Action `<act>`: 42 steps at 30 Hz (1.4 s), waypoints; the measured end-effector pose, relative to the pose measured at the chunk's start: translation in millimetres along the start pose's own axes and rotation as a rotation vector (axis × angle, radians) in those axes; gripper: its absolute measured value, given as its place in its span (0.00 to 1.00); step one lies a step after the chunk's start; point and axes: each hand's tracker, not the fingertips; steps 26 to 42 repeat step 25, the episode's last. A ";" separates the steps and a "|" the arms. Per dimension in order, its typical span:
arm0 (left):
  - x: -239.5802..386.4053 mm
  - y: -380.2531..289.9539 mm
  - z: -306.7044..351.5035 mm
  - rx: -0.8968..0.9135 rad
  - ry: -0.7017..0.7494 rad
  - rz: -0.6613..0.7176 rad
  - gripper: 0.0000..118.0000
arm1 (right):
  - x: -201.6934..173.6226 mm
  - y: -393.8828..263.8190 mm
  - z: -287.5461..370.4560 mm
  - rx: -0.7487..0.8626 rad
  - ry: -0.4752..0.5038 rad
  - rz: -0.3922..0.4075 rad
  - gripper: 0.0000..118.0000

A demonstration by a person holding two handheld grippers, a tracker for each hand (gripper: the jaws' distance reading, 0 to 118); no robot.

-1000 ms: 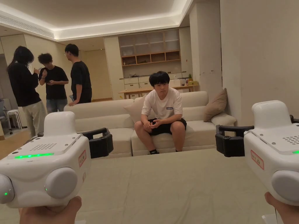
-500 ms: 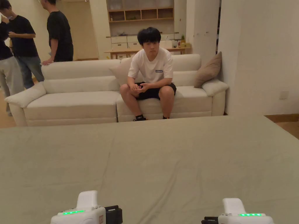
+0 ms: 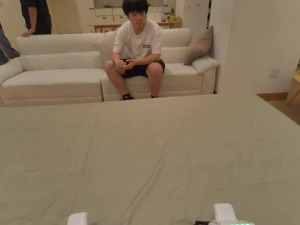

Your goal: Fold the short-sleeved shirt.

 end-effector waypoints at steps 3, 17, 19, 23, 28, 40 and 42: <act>-1.1 -0.8 -0.2 0.011 -0.005 0.002 1.00 | -0.7 -1.4 2.5 0.004 0.001 0.002 1.00; -1.7 1.2 -2.5 0.011 -0.006 0.003 1.00 | 2.5 2.1 -4.6 -0.009 0.001 0.005 1.00; -1.7 1.9 -3.1 0.009 -0.005 0.002 1.00 | 6.4 1.6 -13.1 -0.007 0.002 0.004 1.00; -2.0 1.8 -3.1 0.010 -0.005 0.002 1.00 | 3.5 1.0 -8.3 -0.007 0.001 0.005 1.00; -2.1 1.5 -3.2 0.010 -0.005 0.002 1.00 | 3.2 0.3 -7.2 -0.005 0.002 0.004 1.00; -2.1 1.5 -3.2 0.010 -0.005 0.002 1.00 | 3.2 0.3 -7.2 -0.005 0.002 0.004 1.00; -2.1 1.5 -3.2 0.010 -0.005 0.002 1.00 | 3.2 0.3 -7.2 -0.005 0.002 0.004 1.00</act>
